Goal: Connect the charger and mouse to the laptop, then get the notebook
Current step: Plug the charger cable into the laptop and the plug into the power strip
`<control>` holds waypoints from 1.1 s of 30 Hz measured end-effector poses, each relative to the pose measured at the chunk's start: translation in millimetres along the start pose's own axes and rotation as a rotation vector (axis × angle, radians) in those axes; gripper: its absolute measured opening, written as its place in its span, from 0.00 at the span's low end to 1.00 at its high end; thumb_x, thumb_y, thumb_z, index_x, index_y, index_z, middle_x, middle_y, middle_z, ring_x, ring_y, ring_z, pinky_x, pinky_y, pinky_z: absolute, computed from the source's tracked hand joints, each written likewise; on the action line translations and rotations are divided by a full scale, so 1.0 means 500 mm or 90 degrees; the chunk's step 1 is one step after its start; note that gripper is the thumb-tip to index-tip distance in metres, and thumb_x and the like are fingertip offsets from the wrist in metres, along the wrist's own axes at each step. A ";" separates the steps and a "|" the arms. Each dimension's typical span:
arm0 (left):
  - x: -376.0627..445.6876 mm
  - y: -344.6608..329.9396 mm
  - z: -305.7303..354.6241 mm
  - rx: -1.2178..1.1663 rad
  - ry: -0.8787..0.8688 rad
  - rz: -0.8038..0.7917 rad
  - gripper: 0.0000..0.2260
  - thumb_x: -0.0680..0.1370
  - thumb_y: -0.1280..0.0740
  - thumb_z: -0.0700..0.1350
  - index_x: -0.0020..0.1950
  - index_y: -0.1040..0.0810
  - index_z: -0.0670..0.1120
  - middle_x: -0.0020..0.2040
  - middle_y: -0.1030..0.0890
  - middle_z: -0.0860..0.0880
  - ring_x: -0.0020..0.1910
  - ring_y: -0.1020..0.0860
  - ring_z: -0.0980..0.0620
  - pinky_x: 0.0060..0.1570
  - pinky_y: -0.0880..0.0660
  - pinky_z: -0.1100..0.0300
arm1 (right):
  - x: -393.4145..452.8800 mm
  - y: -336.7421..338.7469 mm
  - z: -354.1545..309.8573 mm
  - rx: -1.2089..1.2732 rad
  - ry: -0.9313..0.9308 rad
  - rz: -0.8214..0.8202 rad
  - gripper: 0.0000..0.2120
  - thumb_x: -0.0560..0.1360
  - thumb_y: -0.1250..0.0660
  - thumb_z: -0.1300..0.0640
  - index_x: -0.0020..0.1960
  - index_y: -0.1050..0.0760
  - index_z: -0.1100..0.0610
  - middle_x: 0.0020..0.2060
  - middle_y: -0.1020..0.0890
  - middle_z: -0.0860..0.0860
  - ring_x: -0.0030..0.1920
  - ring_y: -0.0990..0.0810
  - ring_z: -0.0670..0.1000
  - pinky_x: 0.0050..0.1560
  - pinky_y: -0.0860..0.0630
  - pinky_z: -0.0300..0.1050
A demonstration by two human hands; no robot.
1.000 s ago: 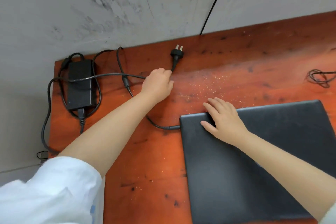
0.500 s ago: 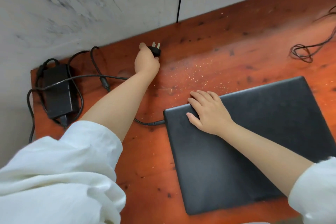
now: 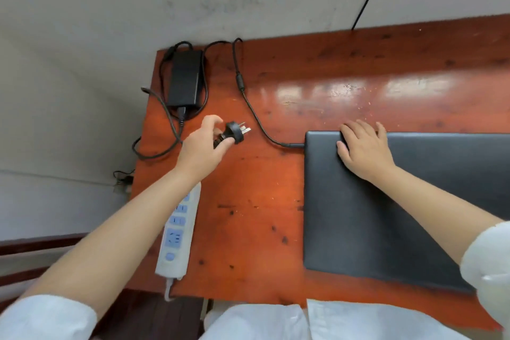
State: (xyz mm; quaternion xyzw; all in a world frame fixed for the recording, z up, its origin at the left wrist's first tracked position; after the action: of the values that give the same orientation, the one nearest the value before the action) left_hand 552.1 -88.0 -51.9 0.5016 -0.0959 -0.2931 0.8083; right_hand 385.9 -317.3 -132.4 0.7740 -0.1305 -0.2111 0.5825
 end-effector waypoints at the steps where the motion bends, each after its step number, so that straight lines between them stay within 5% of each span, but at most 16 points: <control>1: -0.024 0.008 -0.032 0.009 0.013 -0.012 0.14 0.75 0.32 0.43 0.58 0.28 0.41 0.50 0.19 0.40 0.49 0.22 0.41 0.46 0.30 0.56 | -0.005 -0.001 -0.021 0.009 0.004 0.009 0.20 0.78 0.42 0.56 0.68 0.35 0.63 0.69 0.31 0.59 0.71 0.37 0.58 0.71 0.49 0.61; 13: -0.152 0.086 -0.301 0.151 -0.012 -0.105 0.11 0.76 0.34 0.47 0.57 0.23 0.44 0.49 0.16 0.42 0.47 0.20 0.42 0.44 0.27 0.55 | -0.121 -0.157 -0.438 0.132 0.043 -0.022 0.22 0.76 0.40 0.57 0.69 0.35 0.60 0.73 0.38 0.60 0.74 0.45 0.59 0.72 0.52 0.63; 21: -0.113 0.048 -0.309 0.024 0.008 -0.220 0.09 0.76 0.35 0.46 0.53 0.21 0.44 0.49 0.18 0.45 0.51 0.22 0.46 0.52 0.26 0.52 | -0.152 -0.191 -0.468 0.063 0.013 0.033 0.23 0.75 0.37 0.56 0.68 0.34 0.59 0.71 0.36 0.62 0.73 0.41 0.63 0.72 0.48 0.64; 33: -0.073 0.020 -0.259 0.162 -0.063 -0.324 0.09 0.76 0.35 0.49 0.48 0.20 0.44 0.32 0.24 0.53 0.37 0.24 0.53 0.31 0.32 0.65 | -0.158 -0.178 -0.470 0.069 0.002 0.060 0.22 0.74 0.36 0.57 0.67 0.31 0.60 0.70 0.34 0.62 0.71 0.38 0.64 0.71 0.46 0.65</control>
State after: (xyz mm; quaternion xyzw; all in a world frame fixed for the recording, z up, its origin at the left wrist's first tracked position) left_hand 584.4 33.9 -99.9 0.5920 -0.0425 -0.4963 0.6336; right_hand 425.5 -57.2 -149.4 0.7977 -0.1771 -0.1747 0.5493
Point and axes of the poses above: each hand's wrist, its own x-axis towards the middle knuckle, its own y-axis out of the back of the hand, z = x × y, the point moved 10 cm from there along x, towards the middle knuckle
